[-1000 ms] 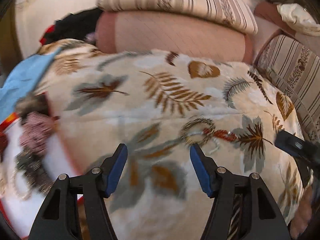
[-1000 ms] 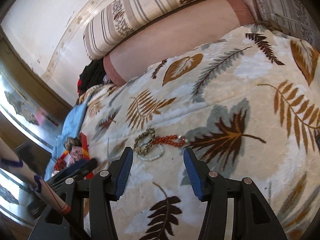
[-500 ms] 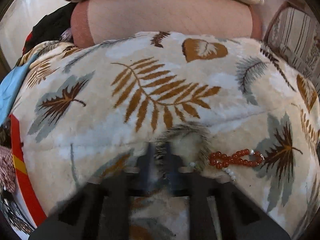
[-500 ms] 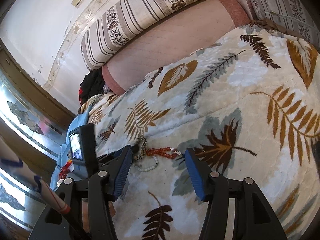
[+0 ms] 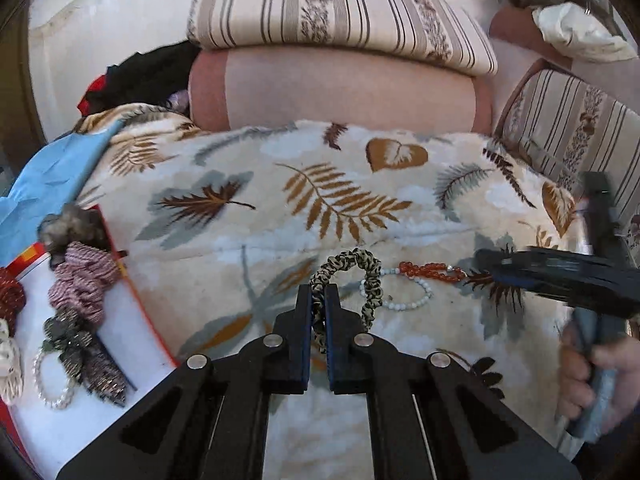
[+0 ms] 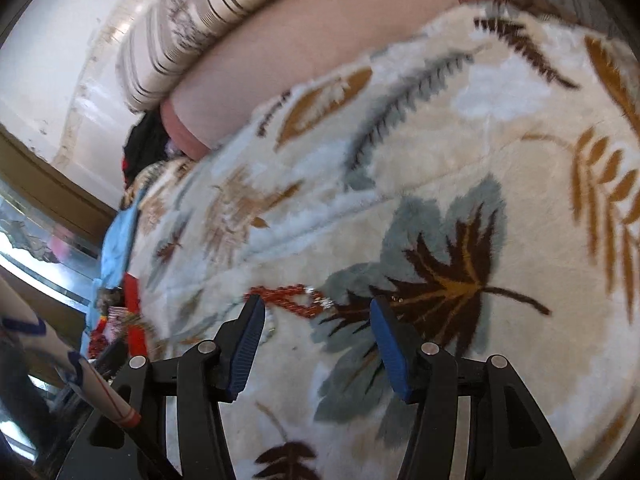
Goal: Organize jewelry
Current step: 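Grasp the red bead bracelet with the right tool, then carry the leopard bracelet with the left tool while the right tool carries the red beads to the box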
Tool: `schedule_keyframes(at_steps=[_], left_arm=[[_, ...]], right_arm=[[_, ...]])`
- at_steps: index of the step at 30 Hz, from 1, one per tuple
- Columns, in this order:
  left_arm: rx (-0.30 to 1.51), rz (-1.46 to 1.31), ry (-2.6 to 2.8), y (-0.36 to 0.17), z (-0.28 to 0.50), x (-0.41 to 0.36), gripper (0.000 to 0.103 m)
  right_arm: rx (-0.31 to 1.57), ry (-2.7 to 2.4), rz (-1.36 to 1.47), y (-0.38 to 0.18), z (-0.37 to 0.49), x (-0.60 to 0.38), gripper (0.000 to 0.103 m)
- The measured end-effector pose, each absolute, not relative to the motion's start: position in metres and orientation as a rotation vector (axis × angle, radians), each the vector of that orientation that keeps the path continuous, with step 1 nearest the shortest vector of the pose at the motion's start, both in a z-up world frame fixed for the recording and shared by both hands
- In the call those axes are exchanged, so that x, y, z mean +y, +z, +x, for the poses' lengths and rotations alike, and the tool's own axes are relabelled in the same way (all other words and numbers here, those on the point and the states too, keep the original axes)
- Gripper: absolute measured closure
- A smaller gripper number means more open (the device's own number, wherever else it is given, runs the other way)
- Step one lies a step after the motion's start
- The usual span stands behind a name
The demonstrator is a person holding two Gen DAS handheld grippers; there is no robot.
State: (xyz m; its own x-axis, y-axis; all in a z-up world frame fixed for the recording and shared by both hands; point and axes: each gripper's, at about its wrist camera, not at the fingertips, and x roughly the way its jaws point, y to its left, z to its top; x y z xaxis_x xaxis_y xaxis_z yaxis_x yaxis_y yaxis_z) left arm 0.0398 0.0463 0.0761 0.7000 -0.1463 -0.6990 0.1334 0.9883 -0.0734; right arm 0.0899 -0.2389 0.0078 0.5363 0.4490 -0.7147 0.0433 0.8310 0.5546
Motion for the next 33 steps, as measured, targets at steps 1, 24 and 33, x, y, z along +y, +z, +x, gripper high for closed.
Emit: schedule_keyframes(at_steps=[1,24,33], left_arm=[[0.773,-0.019,-0.152,0.076,0.038,0.047,0.097],[0.741,-0.018,-0.182,0.059,0.056,0.056,0.097],[0.727,-0.014,-0.179,0.060,0.054,0.057,0.097]], right_arm=[[0.997,0.259,0.555,0.004,0.093,-0.237,0.048],[0.862,0.357,0.315,0.050,0.076,-0.186,0.095],[0.822,0.418,0.352,0.066,0.063,-0.183,0.095]])
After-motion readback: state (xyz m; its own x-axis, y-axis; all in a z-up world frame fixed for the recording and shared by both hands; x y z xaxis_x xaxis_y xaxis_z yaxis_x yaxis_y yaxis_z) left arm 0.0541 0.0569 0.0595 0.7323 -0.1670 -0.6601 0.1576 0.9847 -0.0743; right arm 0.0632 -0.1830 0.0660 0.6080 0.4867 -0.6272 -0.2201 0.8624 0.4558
